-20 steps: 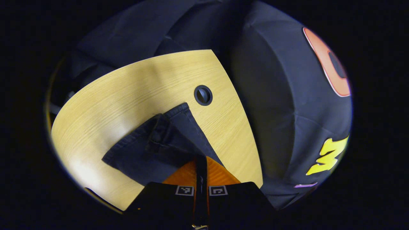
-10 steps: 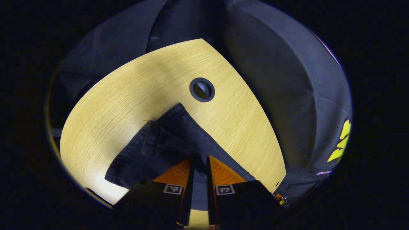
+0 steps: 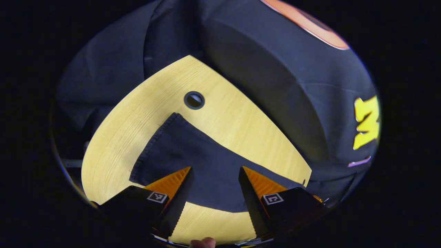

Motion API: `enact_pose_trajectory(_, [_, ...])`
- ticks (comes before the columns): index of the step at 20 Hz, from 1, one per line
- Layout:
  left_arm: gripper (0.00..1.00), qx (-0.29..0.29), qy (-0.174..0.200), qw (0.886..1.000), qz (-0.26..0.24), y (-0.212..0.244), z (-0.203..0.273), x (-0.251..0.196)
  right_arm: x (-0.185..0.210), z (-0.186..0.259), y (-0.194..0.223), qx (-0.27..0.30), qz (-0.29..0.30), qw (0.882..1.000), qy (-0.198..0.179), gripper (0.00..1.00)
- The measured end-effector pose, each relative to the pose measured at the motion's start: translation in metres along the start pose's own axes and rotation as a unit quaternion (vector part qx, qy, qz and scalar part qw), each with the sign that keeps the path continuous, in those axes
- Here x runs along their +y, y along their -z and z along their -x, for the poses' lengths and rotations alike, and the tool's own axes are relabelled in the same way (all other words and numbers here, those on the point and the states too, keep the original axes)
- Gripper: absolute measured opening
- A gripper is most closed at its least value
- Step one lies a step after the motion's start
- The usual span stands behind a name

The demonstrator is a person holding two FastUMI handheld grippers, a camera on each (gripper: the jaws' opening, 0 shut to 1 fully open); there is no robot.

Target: Grasp the waist and the cuffs of the jeans and fold them to make the two legs overlap; first hold the waist and fold one-third of the jeans toward the cuffs, then hold the cuffs and fold the remaining one-third in the same direction to finish folding.

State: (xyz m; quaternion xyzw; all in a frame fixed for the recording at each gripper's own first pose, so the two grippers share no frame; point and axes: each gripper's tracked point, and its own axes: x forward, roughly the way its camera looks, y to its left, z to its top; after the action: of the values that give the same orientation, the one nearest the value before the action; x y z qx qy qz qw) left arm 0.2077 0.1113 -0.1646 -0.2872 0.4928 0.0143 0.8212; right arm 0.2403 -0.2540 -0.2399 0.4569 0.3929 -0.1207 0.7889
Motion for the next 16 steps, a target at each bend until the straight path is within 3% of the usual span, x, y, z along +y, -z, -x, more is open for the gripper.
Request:
enact_pose_trajectory(3, [0.85, -0.070, 0.003, 0.992, -0.109, 0.008, 0.048, -0.022, 0.007, 0.054, 0.024, -0.037, 0.119, 0.992, -0.004, 0.87])
enact_pose_trajectory(6, [0.86, -0.175, -0.019, 0.967, -0.184, 0.024, 0.097, -0.038, 0.011, 0.109, 0.051, -0.097, 0.226, 0.969, -0.006, 0.89])
enact_pose_trajectory(7, [0.86, -0.212, -0.034, 0.956, -0.202, 0.031, 0.111, -0.036, 0.011, 0.122, 0.061, -0.115, 0.248, 0.962, -0.005, 0.96])
enact_pose_trajectory(9, [0.93, -0.271, -0.051, 0.936, -0.221, 0.053, 0.130, -0.044, 0.009, 0.139, 0.075, -0.150, 0.286, 0.946, 0.001, 0.96])
enact_pose_trajectory(11, [0.99, -0.299, -0.049, 0.927, -0.220, 0.081, 0.138, -0.047, 0.006, 0.150, 0.090, -0.173, 0.314, 0.933, 0.004, 0.97])
enact_pose_trajectory(16, [1.00, -0.352, -0.013, 0.904, -0.240, 0.135, 0.159, -0.085, 0.010, 0.163, 0.118, -0.195, 0.343, 0.919, -0.007, 0.94])
